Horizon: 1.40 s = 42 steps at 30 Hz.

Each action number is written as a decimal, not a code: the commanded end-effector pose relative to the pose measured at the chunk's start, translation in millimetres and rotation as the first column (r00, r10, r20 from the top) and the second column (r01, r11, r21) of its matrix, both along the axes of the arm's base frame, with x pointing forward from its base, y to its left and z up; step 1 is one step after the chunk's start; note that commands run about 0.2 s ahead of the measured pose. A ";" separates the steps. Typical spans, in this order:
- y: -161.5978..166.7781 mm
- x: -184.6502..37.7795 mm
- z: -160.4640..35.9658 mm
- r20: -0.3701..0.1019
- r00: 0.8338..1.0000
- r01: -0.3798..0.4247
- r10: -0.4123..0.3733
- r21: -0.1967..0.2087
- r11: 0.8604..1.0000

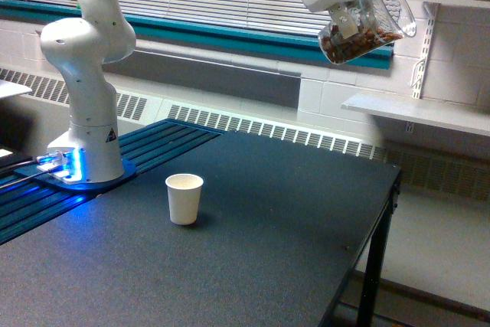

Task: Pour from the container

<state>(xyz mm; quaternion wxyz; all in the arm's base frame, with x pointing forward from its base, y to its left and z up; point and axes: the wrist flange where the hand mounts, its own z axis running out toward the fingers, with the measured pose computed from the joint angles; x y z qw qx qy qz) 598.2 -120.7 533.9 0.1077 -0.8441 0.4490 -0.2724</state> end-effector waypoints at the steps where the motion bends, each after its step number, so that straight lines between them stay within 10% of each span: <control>1: 0.7 -18.6 -75.8 -0.226 0.971 0.102 -0.081 0.086 0.991; 8: 3.2 -35.7 -90.6 -0.355 0.928 0.159 -0.111 0.107 0.982; 42: 28.7 -104.3 -78.0 -0.377 0.881 0.321 -0.286 0.031 0.947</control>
